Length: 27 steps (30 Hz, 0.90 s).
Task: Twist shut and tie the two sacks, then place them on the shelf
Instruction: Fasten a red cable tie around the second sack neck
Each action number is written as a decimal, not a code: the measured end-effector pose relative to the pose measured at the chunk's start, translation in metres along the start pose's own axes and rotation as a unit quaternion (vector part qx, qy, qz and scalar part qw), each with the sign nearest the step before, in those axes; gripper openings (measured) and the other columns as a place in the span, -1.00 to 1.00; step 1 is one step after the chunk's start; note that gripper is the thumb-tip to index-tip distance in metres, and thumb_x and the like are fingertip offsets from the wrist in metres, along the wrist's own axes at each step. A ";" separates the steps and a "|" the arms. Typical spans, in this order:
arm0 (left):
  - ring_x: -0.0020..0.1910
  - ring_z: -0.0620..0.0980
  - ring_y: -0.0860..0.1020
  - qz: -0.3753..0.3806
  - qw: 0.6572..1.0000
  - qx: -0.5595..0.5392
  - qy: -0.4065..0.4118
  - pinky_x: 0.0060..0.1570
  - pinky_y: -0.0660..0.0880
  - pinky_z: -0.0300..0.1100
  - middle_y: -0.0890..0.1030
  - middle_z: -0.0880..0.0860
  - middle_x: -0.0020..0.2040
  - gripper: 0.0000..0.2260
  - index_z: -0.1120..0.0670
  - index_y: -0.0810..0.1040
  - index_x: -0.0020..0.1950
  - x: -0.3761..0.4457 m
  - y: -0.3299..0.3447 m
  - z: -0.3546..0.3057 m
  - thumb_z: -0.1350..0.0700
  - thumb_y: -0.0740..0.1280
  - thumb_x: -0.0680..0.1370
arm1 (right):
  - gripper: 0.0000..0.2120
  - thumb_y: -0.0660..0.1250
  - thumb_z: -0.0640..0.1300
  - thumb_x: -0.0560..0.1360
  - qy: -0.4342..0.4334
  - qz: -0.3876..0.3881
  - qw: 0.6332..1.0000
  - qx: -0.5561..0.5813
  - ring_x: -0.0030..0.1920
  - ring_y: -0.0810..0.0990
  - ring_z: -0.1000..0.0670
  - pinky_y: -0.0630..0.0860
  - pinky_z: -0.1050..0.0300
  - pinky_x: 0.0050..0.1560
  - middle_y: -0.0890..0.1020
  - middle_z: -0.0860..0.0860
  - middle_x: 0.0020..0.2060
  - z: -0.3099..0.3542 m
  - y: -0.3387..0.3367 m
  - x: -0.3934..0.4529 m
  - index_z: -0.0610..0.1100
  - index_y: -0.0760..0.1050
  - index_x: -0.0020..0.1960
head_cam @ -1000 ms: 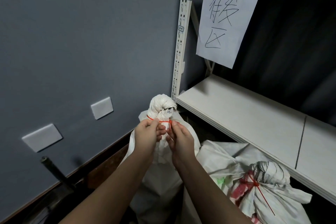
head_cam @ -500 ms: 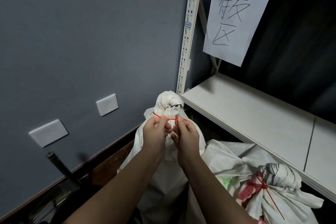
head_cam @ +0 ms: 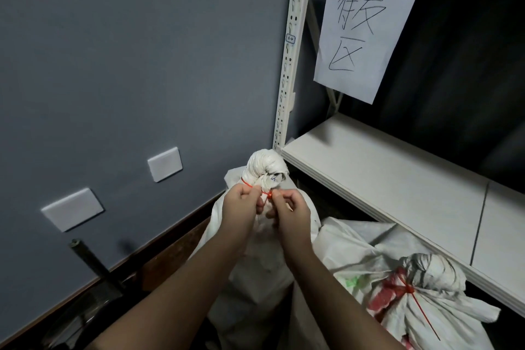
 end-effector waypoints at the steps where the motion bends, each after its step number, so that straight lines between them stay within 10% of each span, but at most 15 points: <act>1: -0.47 -0.07 0.41 -0.001 1.000 0.012 0.005 -0.39 0.38 -0.24 0.45 0.03 -0.47 -0.74 0.15 0.39 -0.32 0.000 -0.001 0.000 0.19 0.27 0.58 | -0.86 0.28 -0.20 0.55 -0.020 0.028 0.999 -0.039 -0.40 0.53 0.10 0.45 0.16 -0.29 0.57 0.00 -0.34 0.006 -0.002 0.002 -0.13 0.46 -0.19; 5: -0.45 -0.05 0.42 -0.011 1.000 0.016 0.019 -0.26 0.41 -0.16 0.47 0.05 -0.47 -0.72 0.15 0.40 -0.35 0.005 -0.003 -0.002 0.21 0.28 0.57 | -0.72 0.20 -0.08 0.59 -0.076 0.118 0.952 -0.272 -0.36 0.42 0.05 0.36 0.08 -0.24 0.47 0.03 -0.43 0.024 0.009 0.012 -0.16 0.39 -0.26; 9: -0.39 -0.01 0.49 -0.008 0.989 0.129 0.075 -0.13 0.47 -0.03 0.53 -0.03 -0.47 -0.76 0.08 0.40 -0.29 0.005 -0.010 -0.020 0.08 0.26 0.57 | -0.70 0.20 -0.15 0.60 -0.003 0.195 0.971 -0.141 -0.34 0.42 0.10 0.37 0.24 -0.30 0.50 0.04 -0.38 0.017 0.020 0.012 -0.12 0.44 -0.31; 14: -0.05 0.00 0.42 -0.141 0.850 0.436 0.259 -0.05 0.27 -0.14 0.48 -0.04 -0.10 -0.68 -0.01 0.49 -0.13 -0.026 -0.013 -0.056 -0.26 0.24 0.43 | -0.72 0.27 -0.23 0.56 -0.013 0.107 0.991 -0.082 -0.32 0.44 0.16 0.40 0.39 -0.32 0.45 -0.02 -0.24 0.023 0.013 0.017 -0.21 0.51 -0.32; 19: 0.26 -0.21 0.35 -0.065 0.940 0.223 0.248 0.15 0.19 -0.42 0.37 -0.02 0.31 -0.90 0.05 0.54 -0.13 -0.017 -0.014 -0.042 0.08 0.43 0.46 | -0.83 0.34 -0.24 0.51 -0.112 0.025 0.983 -0.140 -0.12 0.55 0.11 0.47 0.29 -0.04 0.55 0.03 -0.16 0.040 0.005 0.014 -0.27 0.62 -0.21; 27: -0.07 0.00 0.54 -0.070 0.948 0.156 0.270 -0.10 0.43 -0.21 0.56 0.02 -0.14 -0.80 0.04 0.46 -0.32 -0.010 -0.011 -0.045 0.17 0.41 0.46 | -0.85 0.32 -0.19 0.52 -0.122 -0.027 0.970 -0.208 -0.08 0.55 0.13 0.34 0.49 -0.09 0.68 0.00 -0.11 0.042 0.004 0.008 -0.19 0.67 -0.06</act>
Point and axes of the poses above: each hand's wrist, its own x-axis towards the middle knuckle, its own y-axis out of the palm, z = x × y, the point moved 10 cm from there along x, towards the middle knuckle
